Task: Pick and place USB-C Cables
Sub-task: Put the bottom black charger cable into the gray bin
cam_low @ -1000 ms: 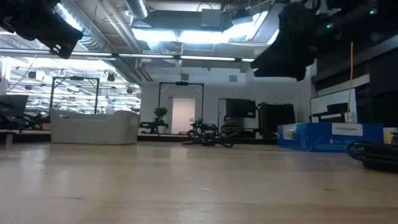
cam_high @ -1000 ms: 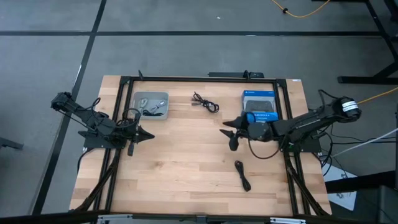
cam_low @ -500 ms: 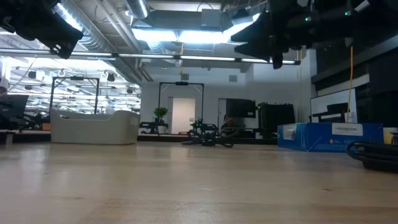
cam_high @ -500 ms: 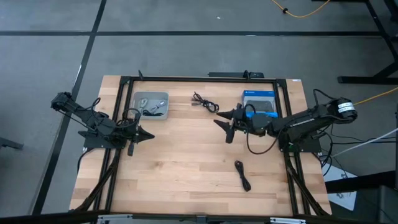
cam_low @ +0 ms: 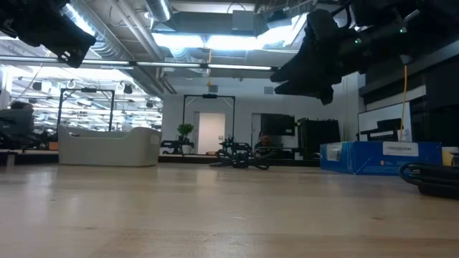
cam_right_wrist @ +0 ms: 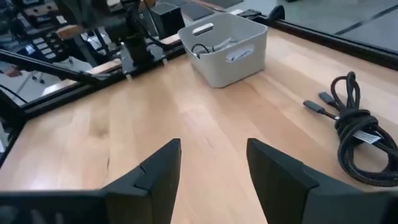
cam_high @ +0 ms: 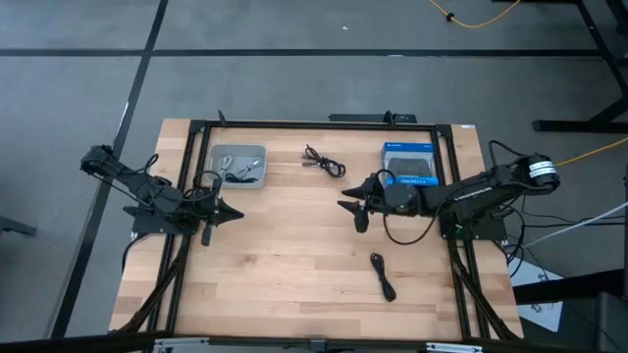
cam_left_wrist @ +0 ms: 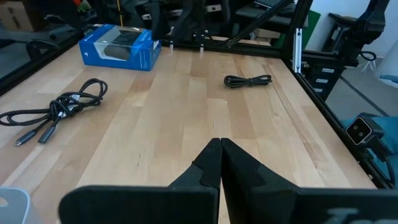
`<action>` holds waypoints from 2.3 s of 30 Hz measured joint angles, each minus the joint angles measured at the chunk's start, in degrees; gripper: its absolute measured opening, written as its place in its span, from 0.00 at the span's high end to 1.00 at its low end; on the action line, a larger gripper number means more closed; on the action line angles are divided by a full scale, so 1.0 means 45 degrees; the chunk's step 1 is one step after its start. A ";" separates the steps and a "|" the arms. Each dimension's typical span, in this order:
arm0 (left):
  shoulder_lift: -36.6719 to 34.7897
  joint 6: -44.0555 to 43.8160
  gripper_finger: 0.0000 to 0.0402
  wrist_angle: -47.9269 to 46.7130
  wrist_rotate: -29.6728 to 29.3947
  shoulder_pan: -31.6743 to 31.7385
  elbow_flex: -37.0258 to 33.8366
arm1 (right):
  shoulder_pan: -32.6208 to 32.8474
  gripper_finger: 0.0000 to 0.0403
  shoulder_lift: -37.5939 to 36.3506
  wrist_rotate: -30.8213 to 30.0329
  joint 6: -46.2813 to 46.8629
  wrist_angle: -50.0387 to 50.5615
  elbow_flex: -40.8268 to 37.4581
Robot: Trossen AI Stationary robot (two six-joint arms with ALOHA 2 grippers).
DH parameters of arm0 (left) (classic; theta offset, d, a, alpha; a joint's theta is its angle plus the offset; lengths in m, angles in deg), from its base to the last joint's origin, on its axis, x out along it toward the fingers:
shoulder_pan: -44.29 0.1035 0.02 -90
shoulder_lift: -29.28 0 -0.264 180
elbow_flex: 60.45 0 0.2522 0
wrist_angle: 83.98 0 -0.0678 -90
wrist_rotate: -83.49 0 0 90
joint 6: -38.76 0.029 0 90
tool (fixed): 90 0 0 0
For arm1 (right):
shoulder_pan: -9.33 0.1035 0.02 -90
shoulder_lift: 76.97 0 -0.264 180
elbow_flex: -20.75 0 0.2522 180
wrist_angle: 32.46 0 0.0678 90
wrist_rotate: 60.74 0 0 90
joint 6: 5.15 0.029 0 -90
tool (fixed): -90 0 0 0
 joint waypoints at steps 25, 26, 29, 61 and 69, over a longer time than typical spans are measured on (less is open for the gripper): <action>0.0005 0.0375 1.00 0.3735 -0.0228 -0.0004 0.0000 | 0.0984 0.53 -0.0010 0.3635 0.3965 0.1362 0.0000; 0.0005 0.0511 1.00 0.3925 -0.0361 -0.0004 0.0000 | 0.1059 0.53 -0.0010 0.3644 0.3964 0.1384 0.0000; 0.0005 0.1234 1.00 0.4047 -0.1284 -0.0004 0.0000 | 0.1274 0.53 -0.0010 0.3619 0.4004 0.1772 0.0000; 0.6105 0.0974 1.00 0.9522 -0.1939 0.1867 0.0004 | 0.3205 0.61 -0.4274 -0.1672 0.1884 0.7946 0.1407; 0.6959 -0.0142 1.00 1.0129 -0.1608 0.2186 0.0000 | 0.2867 0.61 -0.5302 -0.4264 0.0442 1.0586 0.2297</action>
